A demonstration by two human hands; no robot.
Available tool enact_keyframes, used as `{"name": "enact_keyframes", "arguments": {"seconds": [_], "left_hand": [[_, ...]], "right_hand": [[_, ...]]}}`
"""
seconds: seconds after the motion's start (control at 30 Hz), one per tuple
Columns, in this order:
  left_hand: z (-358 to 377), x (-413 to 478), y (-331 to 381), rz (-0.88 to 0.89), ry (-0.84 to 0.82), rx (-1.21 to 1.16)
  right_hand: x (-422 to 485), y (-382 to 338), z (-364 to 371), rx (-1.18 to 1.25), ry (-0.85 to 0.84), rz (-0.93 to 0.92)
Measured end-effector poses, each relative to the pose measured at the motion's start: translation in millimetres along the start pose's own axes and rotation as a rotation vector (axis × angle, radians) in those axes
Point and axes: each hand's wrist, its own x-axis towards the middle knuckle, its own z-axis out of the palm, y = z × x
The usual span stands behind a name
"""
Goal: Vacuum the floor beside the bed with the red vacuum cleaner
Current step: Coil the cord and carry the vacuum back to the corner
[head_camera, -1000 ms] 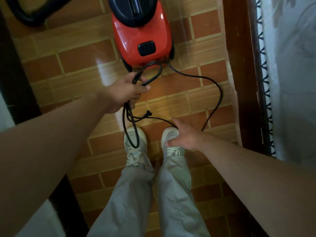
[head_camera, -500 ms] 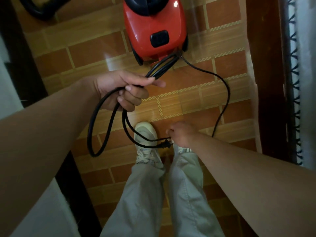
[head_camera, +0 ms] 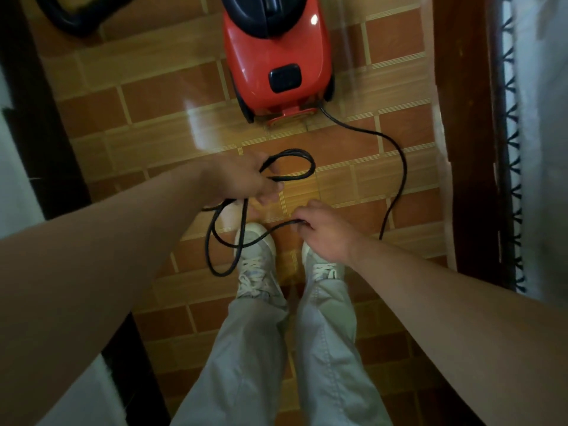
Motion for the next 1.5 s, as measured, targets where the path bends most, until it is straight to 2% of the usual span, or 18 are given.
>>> {"name": "enact_keyframes", "arguments": {"seconds": [0.07, 0.13, 0.2, 0.27, 0.4, 0.5, 0.63, 0.73, 0.8, 0.87, 1.0, 1.07, 1.17, 1.27, 1.37, 1.5], "left_hand": [[11, -2, 3, 0.105, 0.104, 0.089], [22, 0, 4, 0.162, 0.108, 0.014], [30, 4, 3, 0.143, 0.021, -0.216], [32, 4, 4, 0.108, -0.038, -0.337], [38, 0, 5, 0.114, -0.073, -0.202], [43, 2, 0, 0.14, -0.012, -0.112], [47, 6, 0, 0.136, 0.08, -0.11], [43, 3, 5, 0.136, 0.11, -0.119], [33, 0, 6, 0.13, 0.185, -0.123], [19, -2, -1, 0.123, 0.288, -0.151], [2, 1, -23, 0.066, 0.433, -0.189], [8, 2, -25, 0.048, 0.456, -0.242], [25, 4, -17, 0.029, 0.449, -0.428], [35, 10, -8, 0.05, 0.477, -0.451], [36, 12, 3, 0.114, 0.475, -0.484], [34, 14, 17, 0.169, 0.342, -0.524]], "right_hand": [[4, -11, -6, -0.017, 0.027, -0.111], [5, -21, -12, 0.042, 0.046, -0.144], [6, -27, -15, 0.203, 0.101, -0.085], [7, -29, -16, 0.3, 0.159, -0.007], [8, -20, -22, 0.37, 0.228, 0.081], [12, -13, -25, 0.354, 0.133, 0.103], [16, -18, -31, 0.318, -0.031, 0.11], [14, -26, -42, 0.395, -0.096, 0.182], [12, -24, -49, 0.424, -0.11, 0.244], [9, -15, -53, 0.337, -0.107, 0.294], [4, 10, -50, 0.152, 0.041, 0.307], [5, 5, -45, 0.276, 0.15, 0.339], [13, -17, -33, 0.628, 0.291, 0.428], [18, -36, -23, 0.894, 0.28, 0.453], [21, -50, -18, 0.908, 0.212, 0.388], [27, -59, -14, 0.746, 0.14, 0.271]]}}
